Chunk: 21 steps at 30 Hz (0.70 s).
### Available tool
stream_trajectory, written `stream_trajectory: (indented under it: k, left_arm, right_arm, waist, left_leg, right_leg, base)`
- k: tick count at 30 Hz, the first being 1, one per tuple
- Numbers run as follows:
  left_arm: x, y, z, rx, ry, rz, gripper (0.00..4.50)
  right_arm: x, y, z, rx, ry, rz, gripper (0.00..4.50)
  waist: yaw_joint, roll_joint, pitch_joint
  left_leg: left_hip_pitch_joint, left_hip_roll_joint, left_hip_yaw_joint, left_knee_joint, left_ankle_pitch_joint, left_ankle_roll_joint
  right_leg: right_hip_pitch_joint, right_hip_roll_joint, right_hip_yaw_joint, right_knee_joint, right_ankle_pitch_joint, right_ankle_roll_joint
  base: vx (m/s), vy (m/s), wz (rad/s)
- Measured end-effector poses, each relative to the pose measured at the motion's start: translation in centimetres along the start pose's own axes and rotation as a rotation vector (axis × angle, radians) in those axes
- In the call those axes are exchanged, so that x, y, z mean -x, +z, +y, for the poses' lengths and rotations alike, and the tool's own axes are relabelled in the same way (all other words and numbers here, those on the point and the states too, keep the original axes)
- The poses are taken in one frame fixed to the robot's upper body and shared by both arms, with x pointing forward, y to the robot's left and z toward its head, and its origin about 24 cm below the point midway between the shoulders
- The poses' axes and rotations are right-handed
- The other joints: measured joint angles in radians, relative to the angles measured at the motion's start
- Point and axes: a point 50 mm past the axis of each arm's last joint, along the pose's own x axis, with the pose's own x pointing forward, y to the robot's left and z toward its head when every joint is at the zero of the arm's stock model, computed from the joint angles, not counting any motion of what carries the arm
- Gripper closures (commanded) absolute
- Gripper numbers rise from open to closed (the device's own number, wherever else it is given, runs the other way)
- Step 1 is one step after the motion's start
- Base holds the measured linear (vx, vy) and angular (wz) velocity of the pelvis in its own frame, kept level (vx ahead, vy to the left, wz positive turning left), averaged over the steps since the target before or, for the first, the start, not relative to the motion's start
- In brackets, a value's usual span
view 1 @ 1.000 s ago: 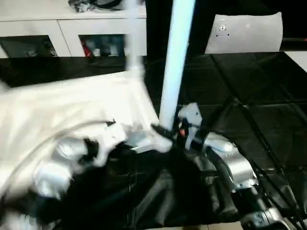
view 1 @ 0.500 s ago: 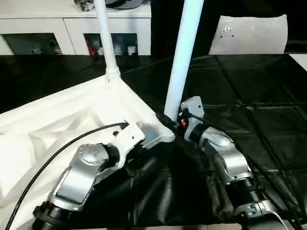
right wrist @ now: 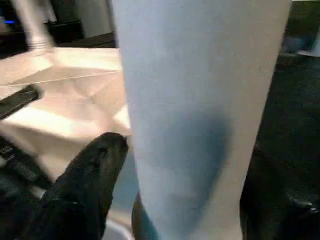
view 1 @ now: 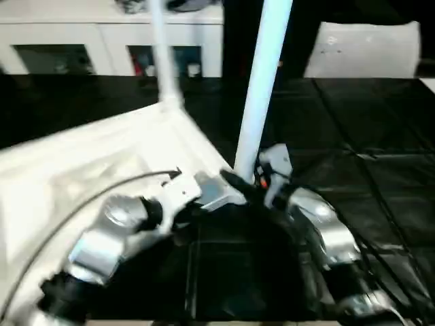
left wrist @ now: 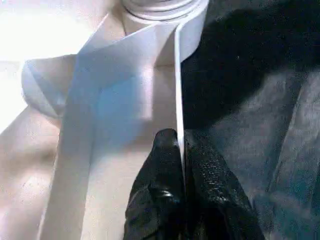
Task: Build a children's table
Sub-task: Rotate leg to tighten
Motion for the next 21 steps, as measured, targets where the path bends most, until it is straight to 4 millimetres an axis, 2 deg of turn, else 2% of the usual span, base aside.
stream_trajectory:
  k: [3,5,7,9,16,21]
  left_arm:
    - [0.0,0.0,0.5,-0.027,-0.040,-0.007,4.50]
    - [0.3,-0.2,0.9,-0.049,-0.079,-0.008,4.50]
    - [0.7,-0.5,1.3,-0.061,-0.107,-0.008,4.50]
    - [0.8,-0.5,1.6,-0.072,-0.127,-0.008,4.50]
    - [0.8,-0.4,1.6,-0.149,-0.307,-0.012,4.50]
    - [0.8,-0.1,1.4,-0.195,-0.381,-0.010,4.50]
  right_arm:
    - [1.3,-0.2,-0.2,0.013,0.029,0.013,0.44]
    - [2.9,-1.1,-0.6,0.010,0.052,0.075,0.27]
    - [4.4,-2.6,-0.6,-0.019,0.077,0.150,0.08]
    - [4.9,-2.9,-0.7,-0.021,0.098,0.174,0.03]
    - [6.1,-0.7,-1.1,0.063,0.234,0.188,0.03]
    - [5.6,-0.3,-0.7,0.085,0.298,0.184,0.03]
  waist:
    - [0.004,0.001,0.000]
    - [0.007,0.002,0.001]
    - [0.013,0.007,0.005]
    - [0.015,0.012,0.007]
    - [0.049,0.013,0.008]
    - [0.055,0.013,0.008]
  left_leg:
    - [-0.002,0.000,0.000,0.002,0.000,0.001]
    - [-0.002,0.000,0.000,0.003,0.000,0.001]
    - [-0.003,0.000,0.000,0.004,0.000,0.001]
    - [-0.004,0.000,0.000,0.005,0.000,0.002]
    - [-0.010,0.002,0.000,0.012,0.003,0.010]
    - [-0.020,0.002,0.000,0.025,0.001,0.012]
  right_leg:
    - [0.000,0.000,0.000,-0.001,0.001,0.002]
    - [0.000,-0.001,0.000,0.000,0.002,0.003]
    - [-0.001,-0.001,-0.001,0.001,0.002,0.003]
    - [-0.002,-0.001,-0.001,0.002,0.002,0.003]
    - [-0.004,-0.002,-0.005,0.005,0.002,0.003]
    - [-0.013,-0.004,-0.004,0.017,0.002,0.003]
  base:
    - [0.000,0.000,0.00]
    - [0.000,0.000,0.00]
    - [0.000,0.000,0.00]
    - [0.000,0.000,0.00]
    - [0.000,0.000,0.00]
    - [0.000,0.000,0.00]
